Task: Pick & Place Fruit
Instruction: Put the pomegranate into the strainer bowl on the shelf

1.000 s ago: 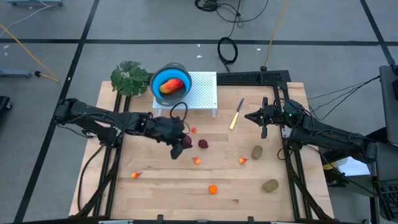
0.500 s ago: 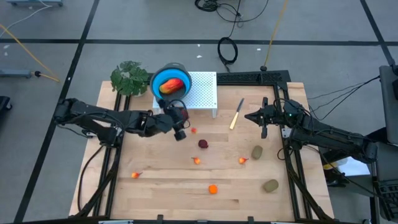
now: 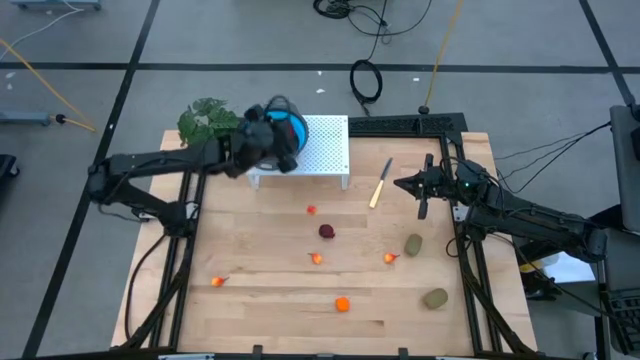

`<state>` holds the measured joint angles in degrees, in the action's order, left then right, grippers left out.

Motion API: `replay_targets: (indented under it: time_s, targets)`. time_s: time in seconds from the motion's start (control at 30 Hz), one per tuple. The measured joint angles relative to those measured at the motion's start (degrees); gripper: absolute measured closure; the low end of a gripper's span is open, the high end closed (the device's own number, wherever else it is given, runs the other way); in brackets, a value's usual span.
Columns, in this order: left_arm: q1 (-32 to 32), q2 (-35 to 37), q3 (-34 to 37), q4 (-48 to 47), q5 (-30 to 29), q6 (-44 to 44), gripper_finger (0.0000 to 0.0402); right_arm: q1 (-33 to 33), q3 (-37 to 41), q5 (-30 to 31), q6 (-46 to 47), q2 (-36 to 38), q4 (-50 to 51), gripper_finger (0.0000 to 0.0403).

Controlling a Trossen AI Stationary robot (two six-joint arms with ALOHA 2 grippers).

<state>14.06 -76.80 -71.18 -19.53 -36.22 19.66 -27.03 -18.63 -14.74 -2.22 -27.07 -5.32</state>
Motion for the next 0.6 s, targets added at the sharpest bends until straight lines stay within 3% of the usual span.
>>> replay_targets:
  time_s: [0.3, 0.47, 0.6]
  targets:
    - [12.9, 0.0, 0.0, -2.9, 15.0, -3.3, 0.0213, 0.0, 0.0, -0.2, 0.0, 0.0, 0.0, 0.0403]
    - [16.2, 0.0, 0.0, -7.8, 24.6, -9.4, 0.0213, 0.0, 0.0, -0.2, 0.0, 0.0, 0.0, 0.0403]
    - [16.5, 0.0, 0.0, -12.2, 28.7, -13.1, 0.0213, 0.0, 0.0, -0.1, 0.0, 0.0, 0.0, 0.0403]
